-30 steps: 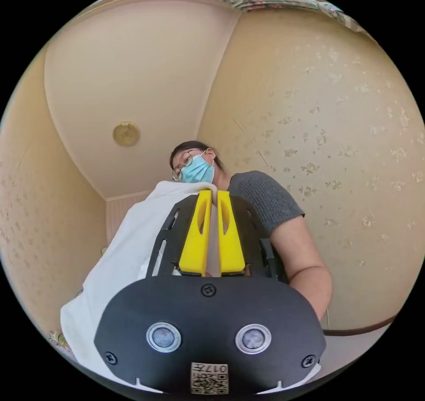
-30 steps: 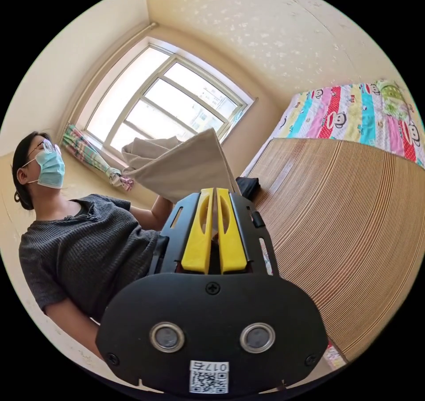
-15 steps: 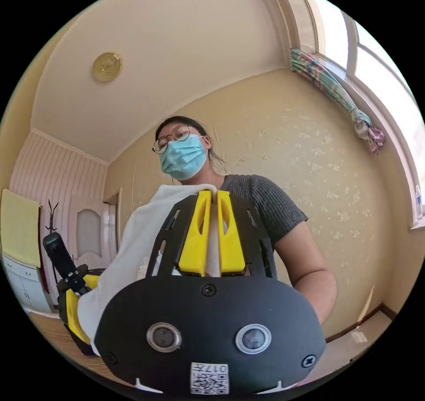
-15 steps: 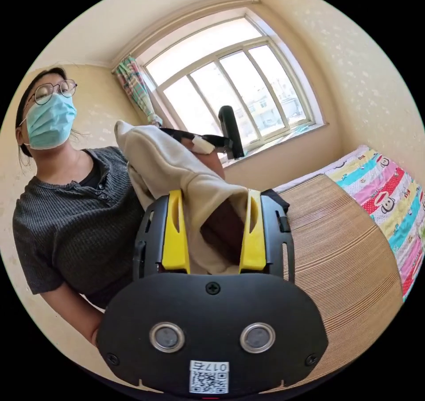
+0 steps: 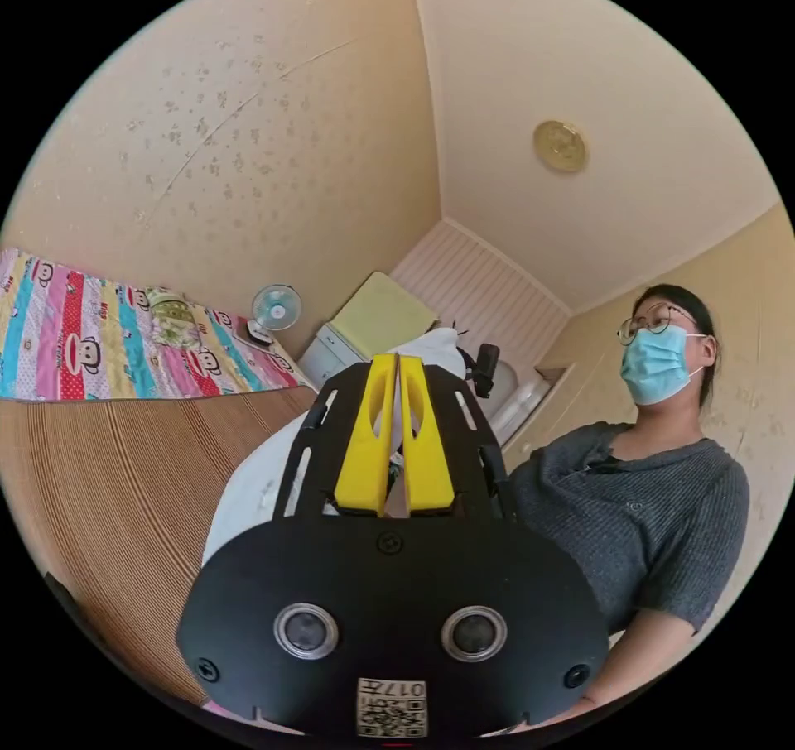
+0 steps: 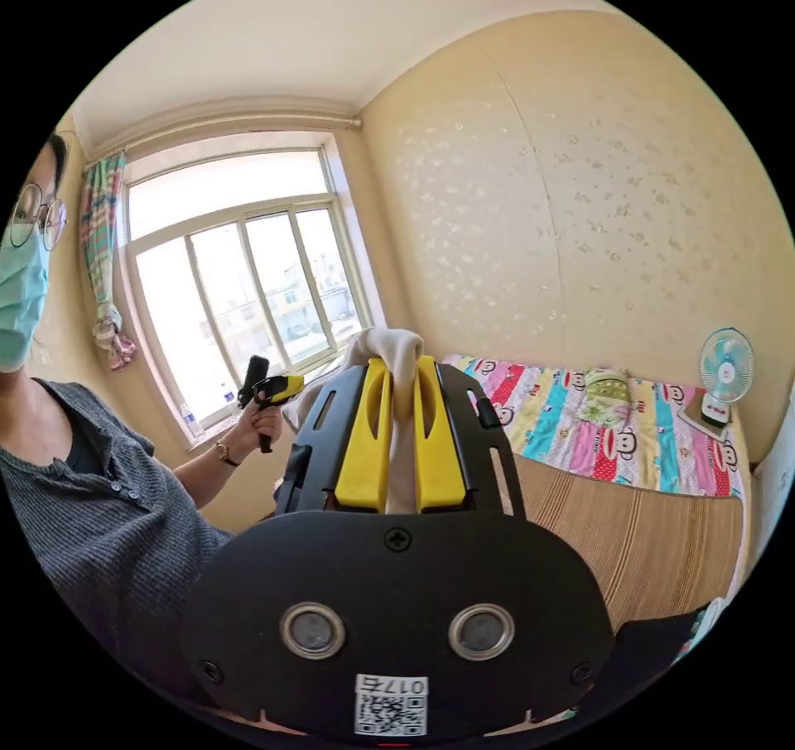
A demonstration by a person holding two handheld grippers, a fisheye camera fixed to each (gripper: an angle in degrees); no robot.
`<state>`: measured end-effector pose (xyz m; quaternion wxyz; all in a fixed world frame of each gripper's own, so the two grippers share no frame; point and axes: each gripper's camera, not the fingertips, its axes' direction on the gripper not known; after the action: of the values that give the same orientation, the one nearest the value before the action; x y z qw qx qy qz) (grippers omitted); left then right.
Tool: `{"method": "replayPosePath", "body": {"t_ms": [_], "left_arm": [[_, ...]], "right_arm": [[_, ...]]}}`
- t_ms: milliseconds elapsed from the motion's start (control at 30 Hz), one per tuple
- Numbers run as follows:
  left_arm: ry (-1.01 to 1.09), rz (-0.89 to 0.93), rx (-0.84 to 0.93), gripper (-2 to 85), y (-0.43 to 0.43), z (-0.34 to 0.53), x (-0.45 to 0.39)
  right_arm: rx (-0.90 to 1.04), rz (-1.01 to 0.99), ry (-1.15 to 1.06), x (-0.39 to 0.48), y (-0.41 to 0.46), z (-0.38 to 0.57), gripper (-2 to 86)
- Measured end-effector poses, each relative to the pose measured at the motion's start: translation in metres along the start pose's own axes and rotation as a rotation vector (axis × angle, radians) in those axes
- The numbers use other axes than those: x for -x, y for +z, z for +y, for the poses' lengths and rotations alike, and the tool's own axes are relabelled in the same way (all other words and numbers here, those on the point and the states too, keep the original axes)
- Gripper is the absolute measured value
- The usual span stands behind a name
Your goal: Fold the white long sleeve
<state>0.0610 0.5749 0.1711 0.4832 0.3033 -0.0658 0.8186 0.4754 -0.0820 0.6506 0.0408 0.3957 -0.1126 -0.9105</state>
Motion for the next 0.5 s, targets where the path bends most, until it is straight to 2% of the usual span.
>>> {"method": "replayPosePath", "body": {"t_ms": [100,267,500], "left_arm": [[-0.019,-0.083,0.008,0.8,0.028,0.013,-0.004],[-0.015,-0.13,0.299,15.1,0.143,0.029,-0.024],[0.235,-0.243,0.295,16.9,0.231,0.033,-0.085]], "right_arm": [[-0.018,0.069,-0.043,0.026,0.006,0.002,3.4],[0.02,0.114,-0.101,0.062,0.024,-0.002,3.6],[0.003,0.141,-0.122,0.093,0.016,-0.008,3.8]]}}
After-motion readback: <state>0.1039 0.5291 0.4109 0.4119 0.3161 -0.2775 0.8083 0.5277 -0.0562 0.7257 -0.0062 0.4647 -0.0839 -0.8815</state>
